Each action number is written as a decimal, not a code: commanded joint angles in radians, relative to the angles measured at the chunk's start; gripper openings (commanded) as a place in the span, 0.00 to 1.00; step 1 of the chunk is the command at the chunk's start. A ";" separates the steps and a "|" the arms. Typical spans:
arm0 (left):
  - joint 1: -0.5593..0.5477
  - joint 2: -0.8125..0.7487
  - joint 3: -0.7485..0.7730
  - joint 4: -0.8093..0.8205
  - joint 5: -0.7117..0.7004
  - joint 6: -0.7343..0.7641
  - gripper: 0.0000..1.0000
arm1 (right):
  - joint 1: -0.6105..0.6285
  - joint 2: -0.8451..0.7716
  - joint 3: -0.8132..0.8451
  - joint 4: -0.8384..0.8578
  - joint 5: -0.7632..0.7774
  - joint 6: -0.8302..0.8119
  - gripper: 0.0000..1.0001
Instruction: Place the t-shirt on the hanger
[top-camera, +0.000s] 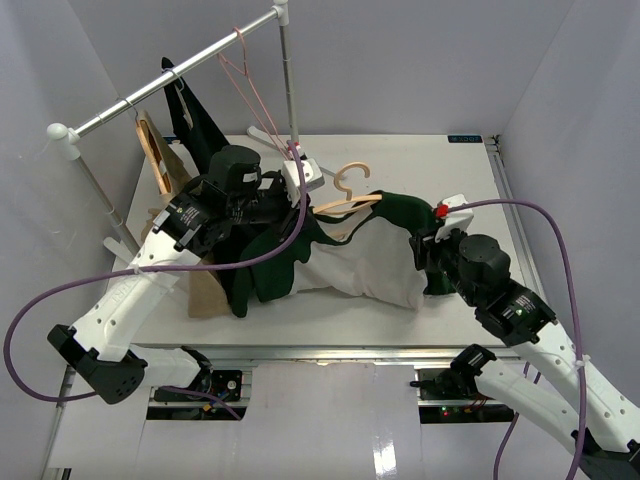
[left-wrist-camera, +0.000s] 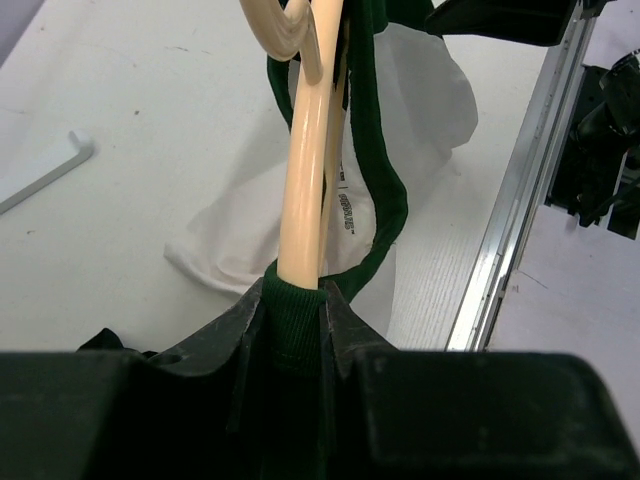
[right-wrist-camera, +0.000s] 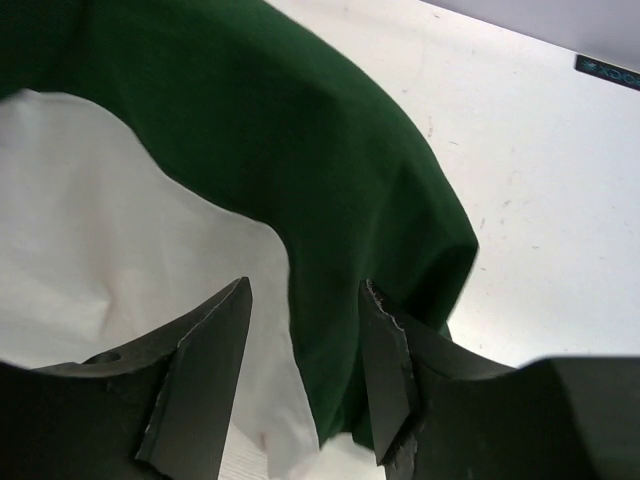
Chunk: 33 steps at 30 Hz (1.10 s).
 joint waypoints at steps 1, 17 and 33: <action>0.005 -0.051 0.051 0.036 -0.024 -0.033 0.00 | -0.005 0.031 0.037 0.020 0.093 0.023 0.49; 0.005 -0.094 0.007 0.053 -0.055 -0.051 0.00 | -0.198 0.200 0.122 0.073 -0.048 -0.019 0.08; 0.005 -0.107 -0.057 0.108 -0.005 -0.070 0.00 | -0.347 0.113 0.115 0.078 -0.490 -0.047 0.43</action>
